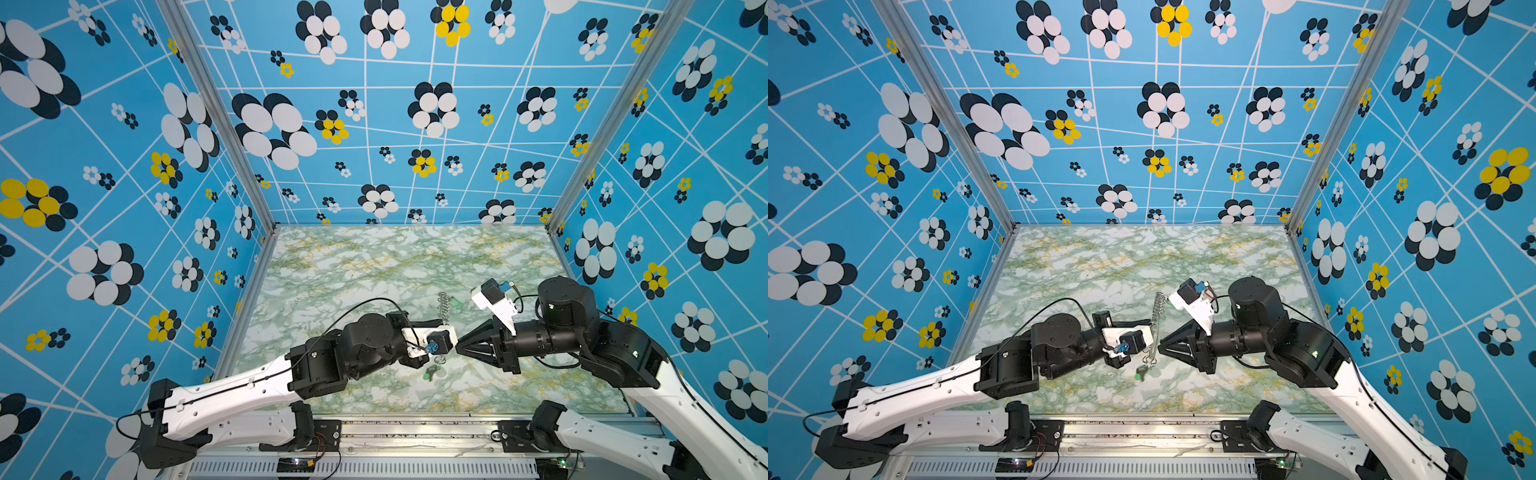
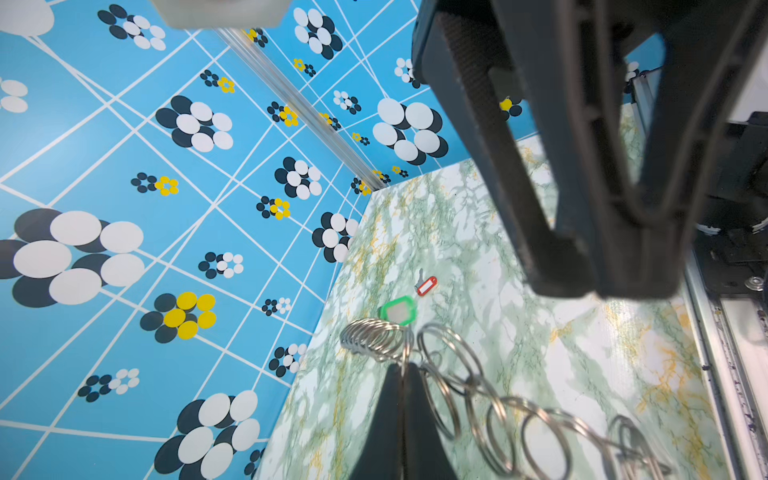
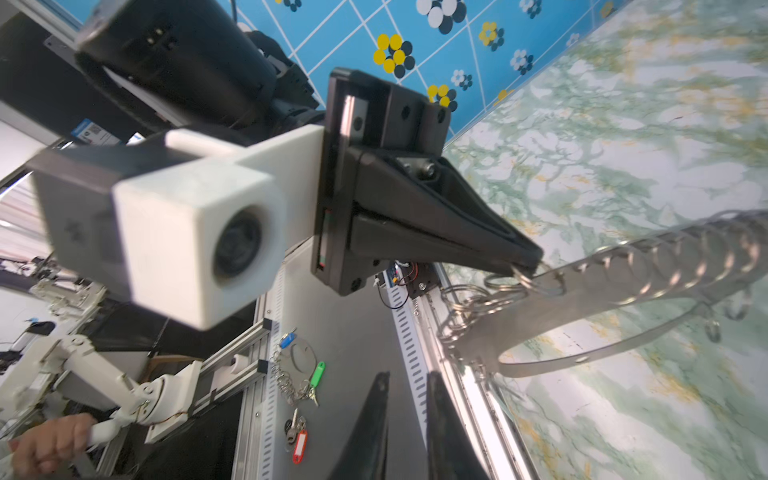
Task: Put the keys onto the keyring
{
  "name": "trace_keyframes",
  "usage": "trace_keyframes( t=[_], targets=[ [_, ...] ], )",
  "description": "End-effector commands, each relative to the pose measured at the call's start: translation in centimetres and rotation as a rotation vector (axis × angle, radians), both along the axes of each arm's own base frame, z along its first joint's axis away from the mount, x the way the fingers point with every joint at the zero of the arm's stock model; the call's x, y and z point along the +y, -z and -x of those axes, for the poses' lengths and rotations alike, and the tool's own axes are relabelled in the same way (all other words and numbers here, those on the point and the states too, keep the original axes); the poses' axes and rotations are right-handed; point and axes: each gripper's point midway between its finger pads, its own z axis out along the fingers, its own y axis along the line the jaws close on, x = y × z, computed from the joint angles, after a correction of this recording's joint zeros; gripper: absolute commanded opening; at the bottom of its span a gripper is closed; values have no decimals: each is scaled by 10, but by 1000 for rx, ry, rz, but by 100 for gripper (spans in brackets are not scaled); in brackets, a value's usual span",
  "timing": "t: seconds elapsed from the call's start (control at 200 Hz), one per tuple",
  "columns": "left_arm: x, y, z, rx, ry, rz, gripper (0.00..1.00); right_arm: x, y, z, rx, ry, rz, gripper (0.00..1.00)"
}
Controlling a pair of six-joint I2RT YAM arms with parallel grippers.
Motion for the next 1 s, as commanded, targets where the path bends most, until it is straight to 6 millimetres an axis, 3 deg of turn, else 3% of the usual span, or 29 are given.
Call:
trace_keyframes(
  t=[0.0,0.205,0.49,0.675,0.87,0.995],
  targets=[
    [5,-15,-5,-19,-31,58,0,-5,9,16,39,-60,22,20],
    [3,-15,3,-10,18,66,0,-20,15,1,-69,47,81,39],
    [5,-11,14,4,78,62,0,-38,20,-24,-198,197,136,50],
    [12,-5,19,19,113,45,0,-54,24,-52,-300,350,196,59],
    [19,6,23,79,148,16,0,-58,44,-82,-318,454,279,65],
    [20,17,25,130,168,9,0,-66,69,-111,-279,549,373,69]
  ],
)
